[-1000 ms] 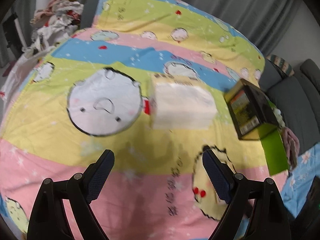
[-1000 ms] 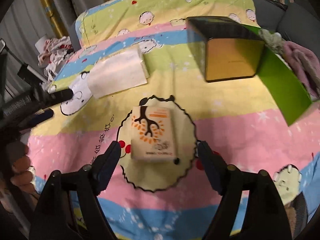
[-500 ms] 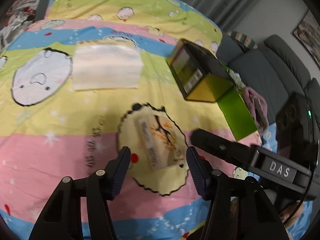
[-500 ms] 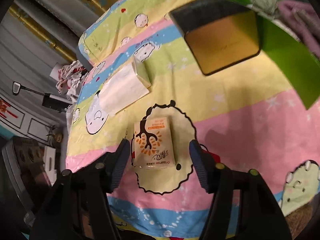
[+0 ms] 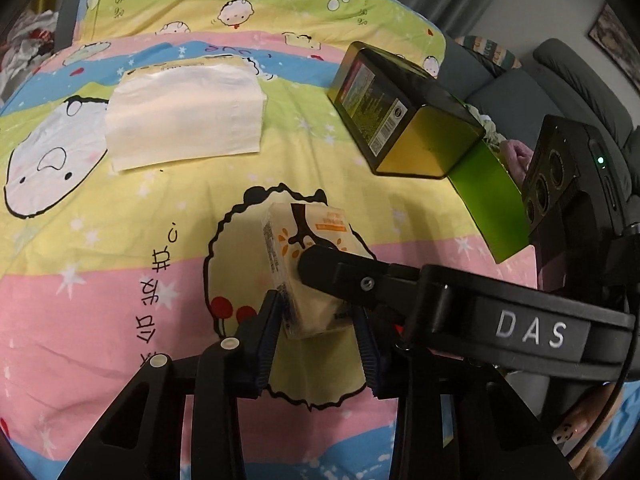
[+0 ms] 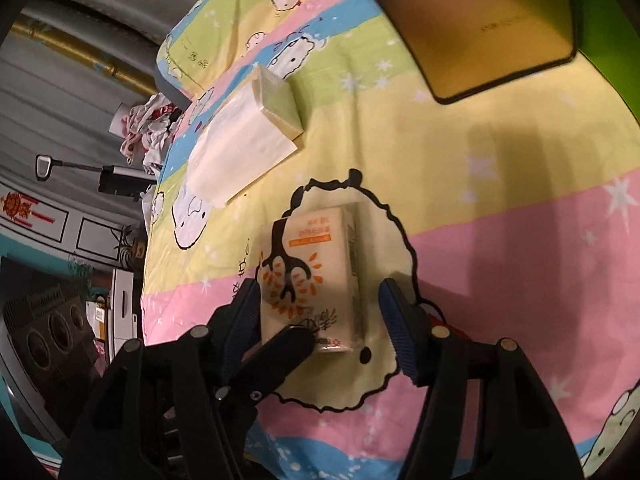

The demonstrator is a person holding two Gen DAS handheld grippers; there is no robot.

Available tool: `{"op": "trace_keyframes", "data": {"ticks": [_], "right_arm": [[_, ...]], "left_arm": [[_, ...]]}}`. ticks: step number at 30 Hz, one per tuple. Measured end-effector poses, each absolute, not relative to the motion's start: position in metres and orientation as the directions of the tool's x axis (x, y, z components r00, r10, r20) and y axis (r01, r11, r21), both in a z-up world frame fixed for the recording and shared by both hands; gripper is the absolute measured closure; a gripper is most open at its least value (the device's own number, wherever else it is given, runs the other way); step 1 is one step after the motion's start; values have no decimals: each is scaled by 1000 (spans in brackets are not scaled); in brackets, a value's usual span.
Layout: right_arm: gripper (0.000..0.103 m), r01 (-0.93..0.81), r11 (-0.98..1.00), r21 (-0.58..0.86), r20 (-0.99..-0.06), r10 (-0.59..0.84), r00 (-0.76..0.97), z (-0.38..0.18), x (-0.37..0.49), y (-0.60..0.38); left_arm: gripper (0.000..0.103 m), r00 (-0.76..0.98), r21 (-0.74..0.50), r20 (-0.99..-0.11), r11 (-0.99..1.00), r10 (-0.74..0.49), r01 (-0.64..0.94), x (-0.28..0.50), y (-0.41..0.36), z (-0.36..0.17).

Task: Organize soft objects
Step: 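Grasp the small orange-printed tissue box with the right tool, then lift the tissue box with the right tool and carry it over the box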

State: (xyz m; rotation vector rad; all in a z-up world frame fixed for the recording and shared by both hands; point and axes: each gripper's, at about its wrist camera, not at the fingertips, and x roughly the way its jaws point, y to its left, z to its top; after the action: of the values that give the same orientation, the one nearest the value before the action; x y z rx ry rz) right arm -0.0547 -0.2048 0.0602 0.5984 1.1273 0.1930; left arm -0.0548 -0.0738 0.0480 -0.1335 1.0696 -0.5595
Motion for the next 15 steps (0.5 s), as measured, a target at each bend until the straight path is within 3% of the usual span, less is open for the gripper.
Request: {"op": "trace_keyframes", "data": {"ticks": [6,15], "right_arm": [[54,133,841,525,-786,419,455,61,-52,-202],[54,111,814,569,-720,429,546,88,-68,-220]], "left_arm": [[66,379,-337,-794,863,-476,377,-58,-78,53],[66,436,-310,-749,846,-498,433,-70,-92,83]]}}
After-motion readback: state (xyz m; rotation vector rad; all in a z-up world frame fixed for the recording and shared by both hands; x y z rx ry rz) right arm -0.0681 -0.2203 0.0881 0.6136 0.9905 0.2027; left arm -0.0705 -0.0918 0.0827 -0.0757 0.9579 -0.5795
